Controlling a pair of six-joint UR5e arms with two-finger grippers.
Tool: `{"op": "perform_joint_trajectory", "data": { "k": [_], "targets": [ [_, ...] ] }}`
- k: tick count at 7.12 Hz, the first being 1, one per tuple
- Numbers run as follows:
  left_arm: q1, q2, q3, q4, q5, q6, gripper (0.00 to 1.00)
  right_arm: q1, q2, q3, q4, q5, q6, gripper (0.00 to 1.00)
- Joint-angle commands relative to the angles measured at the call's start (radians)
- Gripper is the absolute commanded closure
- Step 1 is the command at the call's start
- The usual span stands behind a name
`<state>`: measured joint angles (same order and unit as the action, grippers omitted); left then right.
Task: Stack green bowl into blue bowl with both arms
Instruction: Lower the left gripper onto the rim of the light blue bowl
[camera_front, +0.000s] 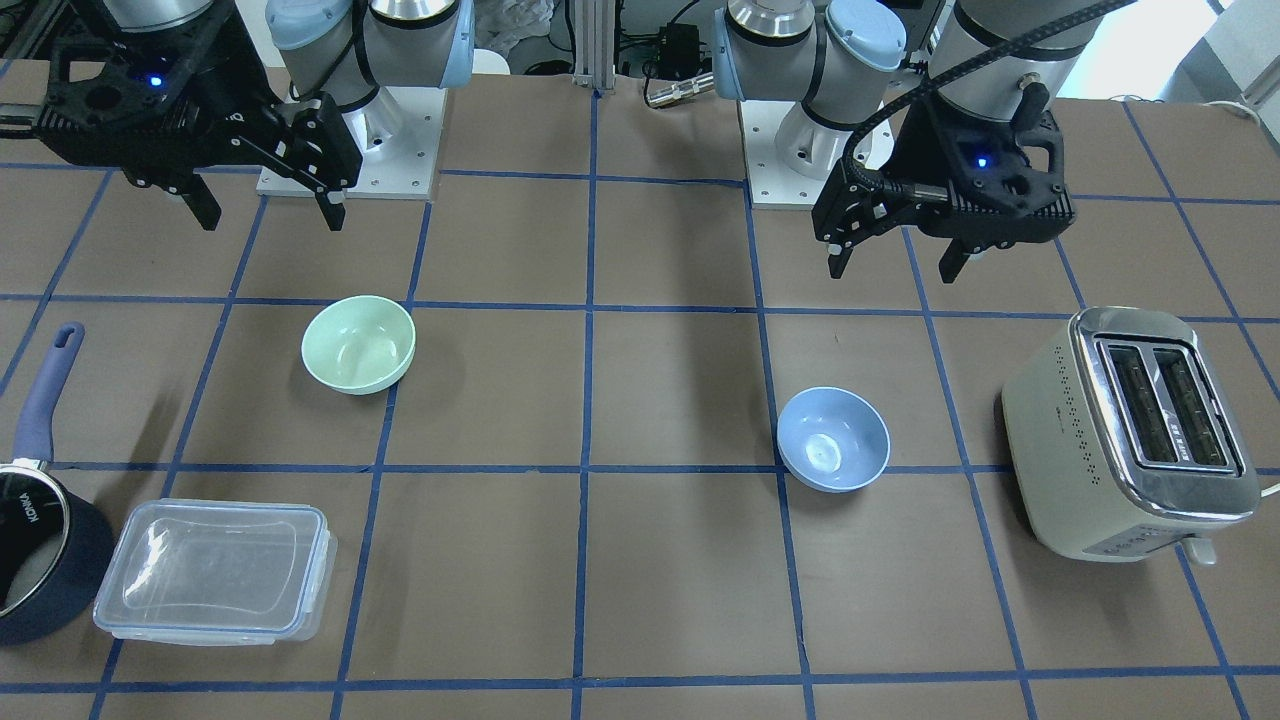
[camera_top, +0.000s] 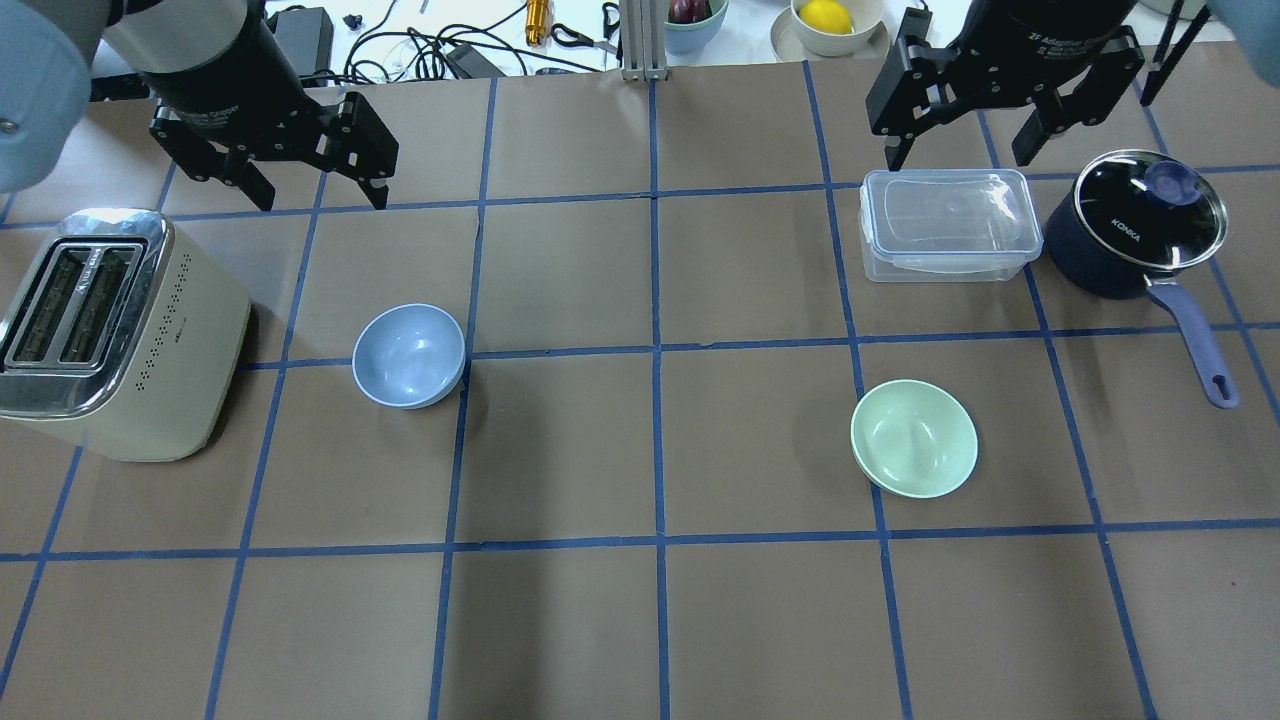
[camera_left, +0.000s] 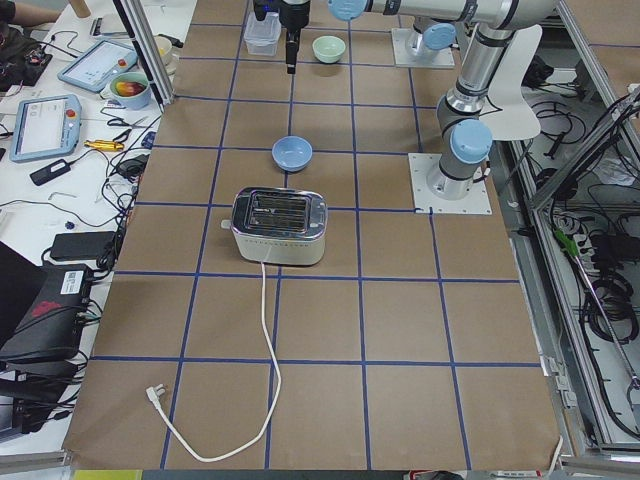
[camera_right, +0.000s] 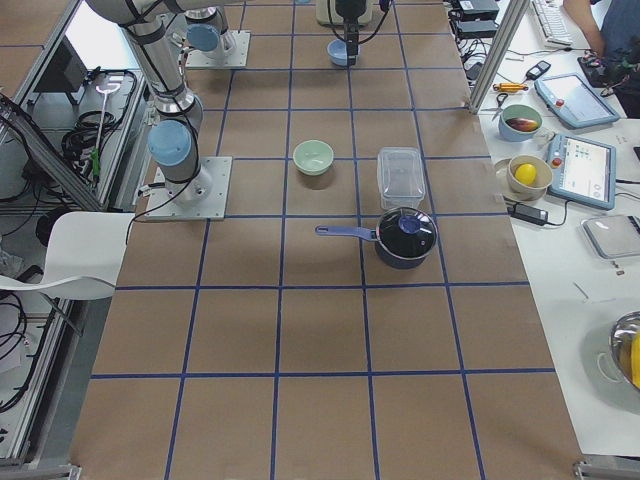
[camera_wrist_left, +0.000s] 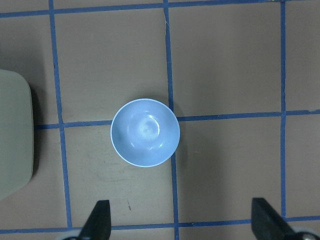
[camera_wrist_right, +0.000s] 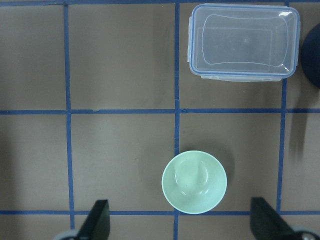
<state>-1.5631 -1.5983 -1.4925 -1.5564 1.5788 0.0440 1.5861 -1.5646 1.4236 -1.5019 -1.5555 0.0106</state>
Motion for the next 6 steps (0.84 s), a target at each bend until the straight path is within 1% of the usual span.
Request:
{"op": "perform_joint_trajectory", "data": {
  "k": [1, 4, 5, 6],
  "targets": [
    [-0.002, -0.018, -0.005, 0.009, 0.000, -0.006, 0.00, 0.000, 0.000, 0.000, 0.000, 0.000, -0.001, 0.00],
    [-0.005, -0.019, -0.009, 0.007, 0.001, -0.007, 0.00, 0.000, 0.000, 0.000, 0.000, 0.000, -0.001, 0.00],
    [-0.012, -0.016, -0.050, 0.001, 0.001, -0.010, 0.00, 0.000, 0.000, 0.000, 0.000, 0.000, -0.001, 0.00],
    [-0.012, -0.020, -0.142, 0.132, -0.003, -0.001, 0.00, 0.000, 0.000, 0.000, 0.000, 0.000, -0.001, 0.00]
  ]
}}
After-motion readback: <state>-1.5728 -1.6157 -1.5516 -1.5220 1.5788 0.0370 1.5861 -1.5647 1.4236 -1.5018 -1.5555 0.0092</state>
